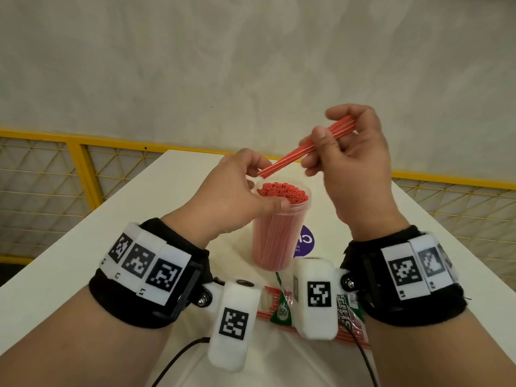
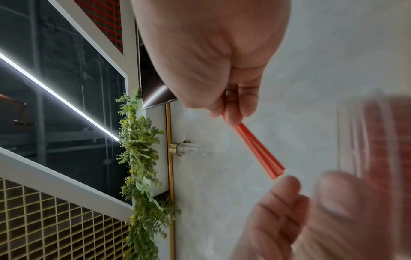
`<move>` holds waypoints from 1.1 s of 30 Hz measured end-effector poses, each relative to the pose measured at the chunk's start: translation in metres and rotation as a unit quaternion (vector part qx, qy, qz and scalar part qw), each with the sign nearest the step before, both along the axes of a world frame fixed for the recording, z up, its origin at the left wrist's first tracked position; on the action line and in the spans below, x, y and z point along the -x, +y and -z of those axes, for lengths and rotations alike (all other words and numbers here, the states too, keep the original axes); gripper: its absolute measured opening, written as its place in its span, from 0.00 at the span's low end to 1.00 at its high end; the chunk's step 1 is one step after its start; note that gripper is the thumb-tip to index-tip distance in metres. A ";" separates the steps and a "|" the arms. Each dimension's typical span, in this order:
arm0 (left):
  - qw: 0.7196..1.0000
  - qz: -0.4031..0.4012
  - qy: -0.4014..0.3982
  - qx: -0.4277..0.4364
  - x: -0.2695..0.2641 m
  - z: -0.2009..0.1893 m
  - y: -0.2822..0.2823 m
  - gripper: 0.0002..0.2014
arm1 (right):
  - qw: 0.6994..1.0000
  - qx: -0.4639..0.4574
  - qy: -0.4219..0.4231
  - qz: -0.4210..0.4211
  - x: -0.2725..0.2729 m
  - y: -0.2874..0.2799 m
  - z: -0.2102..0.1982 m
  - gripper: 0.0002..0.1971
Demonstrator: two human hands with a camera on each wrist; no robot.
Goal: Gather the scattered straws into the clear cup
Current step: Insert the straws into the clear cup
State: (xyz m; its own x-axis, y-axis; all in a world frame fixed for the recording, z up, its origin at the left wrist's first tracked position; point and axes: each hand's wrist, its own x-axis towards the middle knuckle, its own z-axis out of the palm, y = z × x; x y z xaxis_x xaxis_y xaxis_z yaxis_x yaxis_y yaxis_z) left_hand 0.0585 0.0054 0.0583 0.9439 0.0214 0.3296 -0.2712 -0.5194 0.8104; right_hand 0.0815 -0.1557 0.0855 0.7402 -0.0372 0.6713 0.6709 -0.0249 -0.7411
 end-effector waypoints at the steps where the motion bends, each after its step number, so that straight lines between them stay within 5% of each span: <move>1: 0.998 -0.011 -0.010 -0.063 0.000 0.001 0.000 0.31 | 0.999 -0.012 -0.004 0.033 -0.004 -0.006 -0.001 0.11; 4: 0.983 0.021 -0.018 -0.182 0.001 0.008 -0.003 0.36 | 0.992 0.008 -0.003 0.123 -0.015 -0.021 0.000 0.11; 7: 0.970 0.062 -0.017 -0.234 -0.002 0.018 -0.007 0.29 | 0.983 0.042 0.008 0.177 -0.021 -0.029 0.002 0.10; 12: 0.979 0.051 -0.061 -0.186 -0.008 0.024 -0.005 0.21 | 0.979 0.047 0.029 0.196 -0.025 -0.031 0.005 0.10; 21: 0.988 0.028 -0.070 -0.137 -0.009 0.023 -0.006 0.22 | 0.979 0.073 0.083 0.173 -0.029 -0.018 0.016 0.10; 27: 0.989 0.028 -0.063 -0.128 -0.010 0.023 -0.006 0.23 | 0.977 0.133 0.047 0.160 -0.029 -0.012 0.022 0.13; 30: 0.991 0.018 -0.059 -0.117 -0.009 0.023 -0.007 0.30 | 0.960 0.249 0.051 0.116 -0.025 -0.005 0.024 0.12; 33: 0.995 0.010 -0.041 -0.093 -0.009 0.024 -0.007 0.36 | 0.895 0.428 0.097 0.083 -0.024 -0.002 0.030 0.11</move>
State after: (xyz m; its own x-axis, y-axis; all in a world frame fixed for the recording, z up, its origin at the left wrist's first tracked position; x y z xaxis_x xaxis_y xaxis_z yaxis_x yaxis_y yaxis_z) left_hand 0.0673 -0.0014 0.0342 0.9134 -0.0649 0.4019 -0.3437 -0.6521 0.6758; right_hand 0.1058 -0.1579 0.0552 0.8776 0.3096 0.3661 0.4668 -0.7258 -0.5053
